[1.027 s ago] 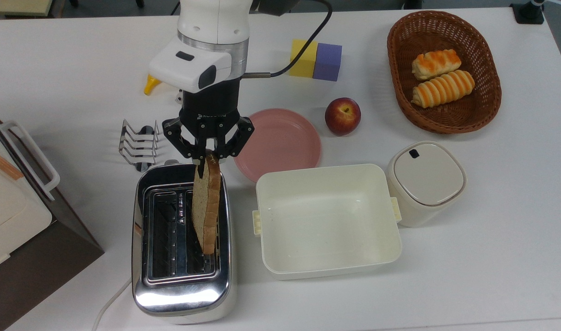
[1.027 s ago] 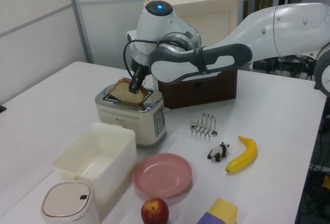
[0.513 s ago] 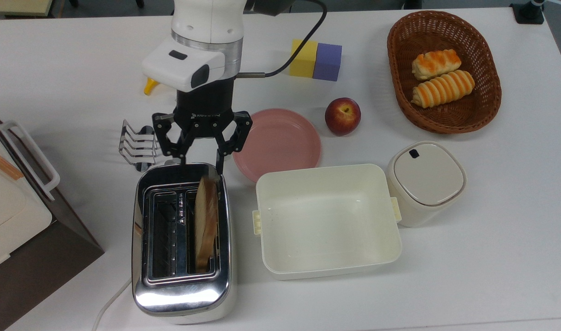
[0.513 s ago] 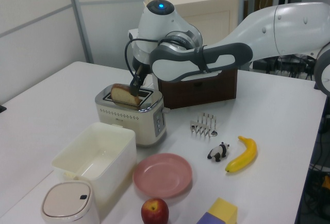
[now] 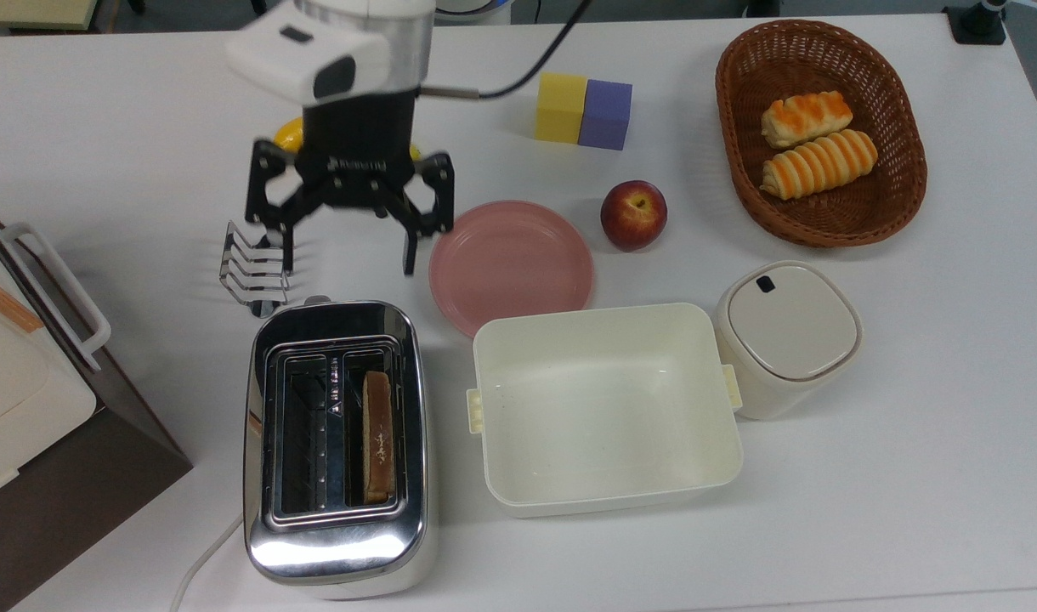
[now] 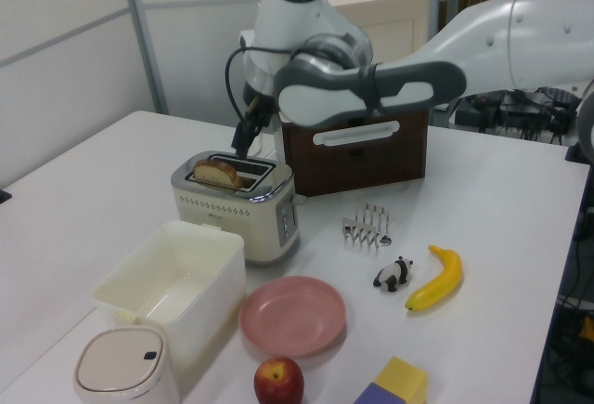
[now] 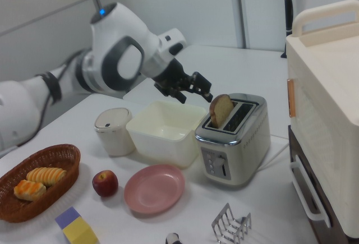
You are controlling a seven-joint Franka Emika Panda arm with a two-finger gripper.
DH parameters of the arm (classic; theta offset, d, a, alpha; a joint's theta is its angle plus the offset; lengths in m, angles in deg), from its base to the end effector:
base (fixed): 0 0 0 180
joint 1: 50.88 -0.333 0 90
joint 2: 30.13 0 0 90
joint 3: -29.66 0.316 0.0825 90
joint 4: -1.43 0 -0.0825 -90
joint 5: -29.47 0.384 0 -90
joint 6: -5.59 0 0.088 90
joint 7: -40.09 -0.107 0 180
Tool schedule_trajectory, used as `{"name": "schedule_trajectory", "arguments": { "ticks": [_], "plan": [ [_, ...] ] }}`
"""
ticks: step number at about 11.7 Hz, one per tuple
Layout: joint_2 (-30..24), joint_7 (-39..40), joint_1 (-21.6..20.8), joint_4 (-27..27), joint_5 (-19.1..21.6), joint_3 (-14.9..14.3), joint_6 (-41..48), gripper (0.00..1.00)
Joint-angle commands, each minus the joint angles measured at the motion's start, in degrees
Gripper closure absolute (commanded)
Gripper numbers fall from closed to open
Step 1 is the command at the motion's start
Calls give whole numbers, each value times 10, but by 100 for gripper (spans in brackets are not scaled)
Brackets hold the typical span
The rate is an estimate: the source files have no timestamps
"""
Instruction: Put the bread in the toaster
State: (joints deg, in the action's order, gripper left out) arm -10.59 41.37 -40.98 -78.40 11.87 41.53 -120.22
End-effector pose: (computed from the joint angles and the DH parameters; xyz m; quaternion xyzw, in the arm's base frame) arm 0.7013 -0.0111 0.5705 0.9642 0.0721 0.2311 0.1082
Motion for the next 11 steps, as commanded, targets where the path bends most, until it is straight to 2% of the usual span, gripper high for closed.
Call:
{"name": "schedule_trajectory", "arguments": {
  "ticks": [1, 2, 4, 6, 8, 11],
  "plan": [
    [-91, -20, 2, 4, 44, -3, 181, 0],
    [-119, -15, 4, 14, 80, -10, 236, 0],
    [-159, -4, 6, 13, 106, -33, 315, 0],
    [-181, 7, 2, 5, 126, -42, 380, 0],
    [-186, 9, -1, -1, 129, -41, 399, 0],
    [-188, 7, -20, -2, 162, -40, 410, 0]
  ]
}}
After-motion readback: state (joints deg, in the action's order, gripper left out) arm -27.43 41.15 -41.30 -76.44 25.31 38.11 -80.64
